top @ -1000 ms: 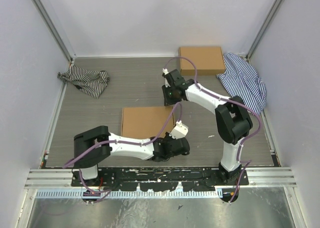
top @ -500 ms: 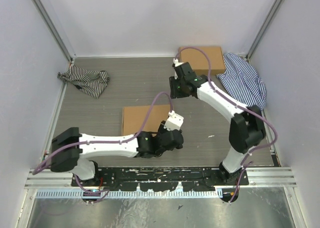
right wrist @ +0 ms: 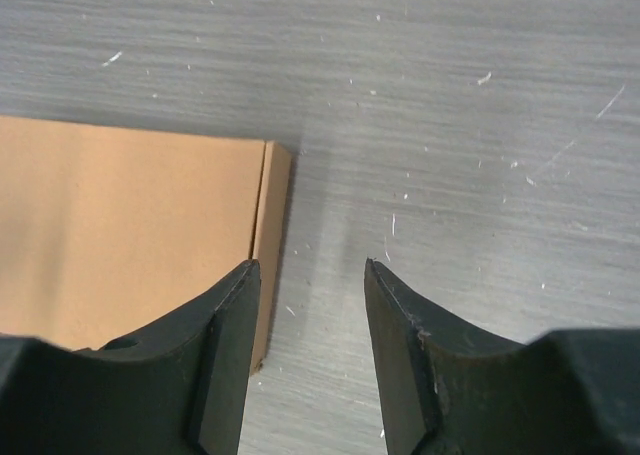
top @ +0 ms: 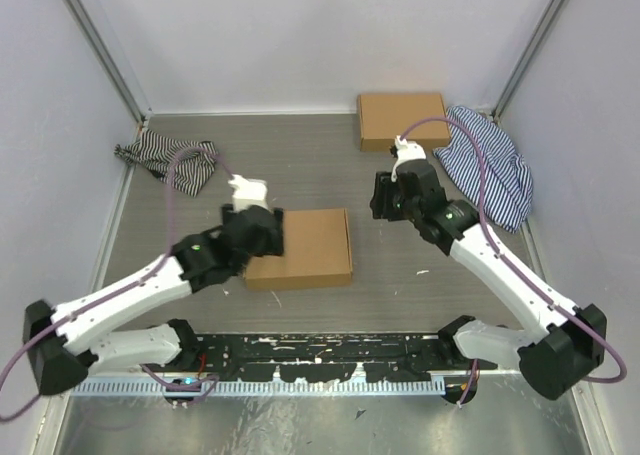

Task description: Fold the paper box

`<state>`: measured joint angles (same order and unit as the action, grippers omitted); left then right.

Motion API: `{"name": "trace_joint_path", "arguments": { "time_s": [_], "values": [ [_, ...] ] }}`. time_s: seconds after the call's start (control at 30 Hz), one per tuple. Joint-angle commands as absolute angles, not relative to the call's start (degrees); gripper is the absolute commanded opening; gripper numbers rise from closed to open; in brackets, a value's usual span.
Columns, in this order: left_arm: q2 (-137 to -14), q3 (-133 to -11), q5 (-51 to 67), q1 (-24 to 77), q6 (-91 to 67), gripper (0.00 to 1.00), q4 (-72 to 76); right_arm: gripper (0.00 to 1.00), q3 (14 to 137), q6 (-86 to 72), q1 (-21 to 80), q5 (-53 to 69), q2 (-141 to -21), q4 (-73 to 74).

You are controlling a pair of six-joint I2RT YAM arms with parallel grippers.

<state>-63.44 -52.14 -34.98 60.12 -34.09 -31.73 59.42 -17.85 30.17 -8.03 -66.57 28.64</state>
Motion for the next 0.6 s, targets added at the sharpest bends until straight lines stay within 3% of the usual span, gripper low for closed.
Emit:
{"name": "trace_joint_path", "arguments": {
  "time_s": [0.0,0.07,0.2,0.43,0.57],
  "values": [
    [-54.2,-51.3,-31.2,48.1,-29.3,0.86,-39.6,0.52,55.7,-19.7,30.1,-8.5,-62.1,26.3],
    [-51.5,-51.2,-30.1,43.3,-26.8,0.93,-41.6,0.52,54.6,-20.2,30.1,-8.9,-61.4,27.7],
    [-51.0,-53.1,-25.2,36.7,-26.1,0.95,-49.1,0.52,51.3,-20.4,30.1,-9.1,-58.1,27.5],
    [-48.1,-51.3,-25.8,36.1,-25.5,0.96,-52.5,0.45,47.8,-19.9,30.1,-8.2,-53.5,25.2],
    [-44.4,-50.1,-25.6,36.1,-24.7,0.96,-51.8,0.47,48.2,-21.0,30.1,-11.4,-53.1,26.2]
  ]
}}
